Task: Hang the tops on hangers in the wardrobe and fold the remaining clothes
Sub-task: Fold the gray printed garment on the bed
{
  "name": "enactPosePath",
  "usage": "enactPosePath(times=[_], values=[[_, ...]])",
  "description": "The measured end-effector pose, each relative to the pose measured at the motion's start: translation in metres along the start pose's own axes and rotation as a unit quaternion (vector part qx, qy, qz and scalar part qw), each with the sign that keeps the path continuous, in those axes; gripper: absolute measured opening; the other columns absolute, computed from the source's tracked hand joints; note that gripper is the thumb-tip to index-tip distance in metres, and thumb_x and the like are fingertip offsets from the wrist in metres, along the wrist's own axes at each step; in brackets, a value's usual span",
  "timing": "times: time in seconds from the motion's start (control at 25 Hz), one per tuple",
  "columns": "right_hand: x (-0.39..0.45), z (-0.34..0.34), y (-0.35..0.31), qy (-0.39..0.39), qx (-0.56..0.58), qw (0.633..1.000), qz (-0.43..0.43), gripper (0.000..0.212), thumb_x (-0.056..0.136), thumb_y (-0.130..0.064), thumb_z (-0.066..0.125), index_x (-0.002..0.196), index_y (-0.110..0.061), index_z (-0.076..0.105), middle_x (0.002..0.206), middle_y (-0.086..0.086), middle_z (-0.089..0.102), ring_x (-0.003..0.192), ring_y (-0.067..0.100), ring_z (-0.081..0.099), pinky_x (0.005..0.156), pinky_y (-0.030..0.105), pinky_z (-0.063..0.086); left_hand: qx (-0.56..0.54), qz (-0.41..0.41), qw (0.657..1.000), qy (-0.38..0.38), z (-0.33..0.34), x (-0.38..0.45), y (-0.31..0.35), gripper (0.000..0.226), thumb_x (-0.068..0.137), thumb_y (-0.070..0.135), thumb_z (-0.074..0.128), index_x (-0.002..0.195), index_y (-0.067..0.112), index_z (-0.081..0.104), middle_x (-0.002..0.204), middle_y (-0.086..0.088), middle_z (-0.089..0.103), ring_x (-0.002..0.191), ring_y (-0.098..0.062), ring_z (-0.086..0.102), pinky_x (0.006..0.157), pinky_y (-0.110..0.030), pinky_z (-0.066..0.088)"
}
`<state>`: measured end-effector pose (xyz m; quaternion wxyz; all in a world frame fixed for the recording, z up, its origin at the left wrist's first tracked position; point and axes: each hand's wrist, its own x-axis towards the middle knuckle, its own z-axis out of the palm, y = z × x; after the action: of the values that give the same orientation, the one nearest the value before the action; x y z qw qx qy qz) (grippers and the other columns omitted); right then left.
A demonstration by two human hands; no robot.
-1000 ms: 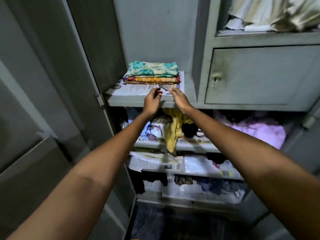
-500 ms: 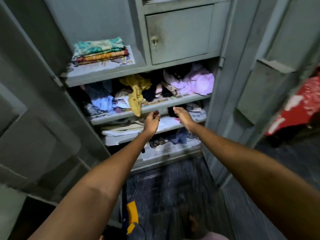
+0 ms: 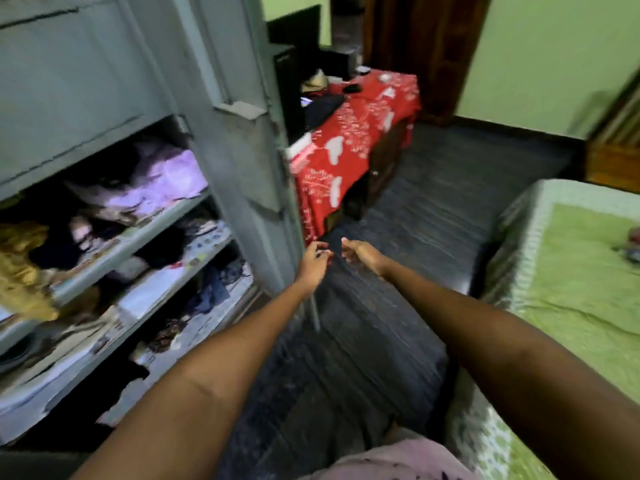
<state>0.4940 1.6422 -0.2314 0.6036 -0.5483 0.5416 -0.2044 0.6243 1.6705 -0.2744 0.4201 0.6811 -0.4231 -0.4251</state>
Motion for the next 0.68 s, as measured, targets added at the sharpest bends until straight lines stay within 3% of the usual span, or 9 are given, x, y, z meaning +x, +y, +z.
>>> enactPosePath(times=[0.08, 0.16, 0.24, 0.28, 0.36, 0.48, 0.6, 0.68], values=[[0.001, -0.052, 0.013, 0.047, 0.001, 0.999, 0.015, 0.032, 0.100, -0.034, 0.036, 0.077, -0.018, 0.051, 0.079, 0.004, 0.050, 0.068, 0.011, 0.047, 0.058, 0.023, 0.032, 0.004, 0.008, 0.999, -0.037, 0.053, 0.011, 0.019, 0.024, 0.094, -0.001, 0.043, 0.116, -0.008, 0.050, 0.083, -0.006, 0.059, 0.058, -0.003, 0.053, 0.048, -0.010, 0.037], [0.004, -0.110, 0.026, 0.097, 0.021, 0.995, 0.018, 0.037, 0.100, -0.032, 0.036, 0.107, -0.004, 0.060, 0.110, 0.016, 0.061, 0.102, 0.025, 0.058, 0.076, 0.030, 0.041, 0.020, 0.026, 0.997, -0.070, 0.109, 0.028, 0.045, 0.024, 0.094, 0.000, 0.044, 0.115, -0.008, 0.051, 0.093, -0.012, 0.060, 0.062, -0.003, 0.055, 0.051, -0.010, 0.041], [0.007, -0.169, 0.037, 0.143, 0.032, 0.989, 0.015, 0.045, 0.100, -0.031, 0.038, 0.127, 0.003, 0.049, 0.134, 0.018, 0.050, 0.125, 0.030, 0.046, 0.096, 0.036, 0.038, 0.035, 0.047, 0.993, -0.098, 0.162, 0.050, 0.074, 0.024, 0.094, 0.003, 0.046, 0.115, -0.006, 0.054, 0.101, -0.018, 0.062, 0.079, -0.014, 0.058, 0.068, -0.023, 0.047], [0.010, -0.198, 0.041, 0.164, 0.037, 0.986, 0.016, 0.046, 0.100, -0.031, 0.039, 0.130, 0.002, 0.047, 0.137, 0.017, 0.047, 0.128, 0.028, 0.044, 0.098, 0.035, 0.036, 0.044, 0.054, 0.991, -0.111, 0.189, 0.062, 0.089, 0.024, 0.094, 0.004, 0.046, 0.115, -0.006, 0.055, 0.104, -0.019, 0.062, 0.088, -0.020, 0.057, 0.071, -0.028, 0.046], [0.019, -0.253, 0.050, 0.204, 0.053, 0.977, 0.011, 0.044, 0.100, -0.030, 0.039, 0.129, 0.001, 0.047, 0.134, 0.015, 0.049, 0.124, 0.025, 0.046, 0.090, 0.029, 0.034, 0.062, 0.065, 0.986, -0.142, 0.238, 0.085, 0.114, 0.024, 0.095, 0.007, 0.047, 0.113, -0.006, 0.056, 0.105, -0.021, 0.062, 0.096, -0.028, 0.058, 0.074, -0.031, 0.044], [0.030, -0.322, 0.058, 0.249, 0.047, 0.967, 0.014, 0.037, 0.101, -0.027, 0.038, 0.122, -0.002, 0.053, 0.106, 0.006, 0.056, 0.096, 0.014, 0.049, 0.075, 0.021, 0.035, 0.108, 0.076, 0.973, -0.186, 0.304, 0.121, 0.143, 0.027, 0.097, 0.017, 0.047, 0.111, -0.003, 0.059, 0.107, -0.020, 0.063, 0.102, -0.031, 0.058, 0.079, -0.032, 0.043], [0.054, -0.383, 0.081, 0.303, 0.068, 0.949, 0.047, 0.033, 0.099, -0.034, 0.042, 0.110, -0.008, 0.059, 0.104, 0.006, 0.058, 0.101, 0.018, 0.053, 0.094, 0.030, 0.040, 0.140, 0.067, 0.961, -0.227, 0.365, 0.156, 0.162, 0.029, 0.098, 0.023, 0.046, 0.111, 0.001, 0.060, 0.115, -0.018, 0.062, 0.108, -0.031, 0.057, 0.088, -0.039, 0.047], [0.068, -0.420, 0.092, 0.333, 0.099, 0.936, 0.059, 0.026, 0.098, -0.034, 0.044, 0.096, -0.014, 0.060, 0.096, 0.000, 0.056, 0.093, 0.013, 0.051, 0.089, 0.029, 0.043, 0.145, 0.062, 0.955, -0.251, 0.408, 0.186, 0.172, 0.028, 0.097, 0.023, 0.046, 0.107, 0.002, 0.061, 0.115, -0.020, 0.062, 0.108, -0.034, 0.057, 0.089, -0.042, 0.047]])
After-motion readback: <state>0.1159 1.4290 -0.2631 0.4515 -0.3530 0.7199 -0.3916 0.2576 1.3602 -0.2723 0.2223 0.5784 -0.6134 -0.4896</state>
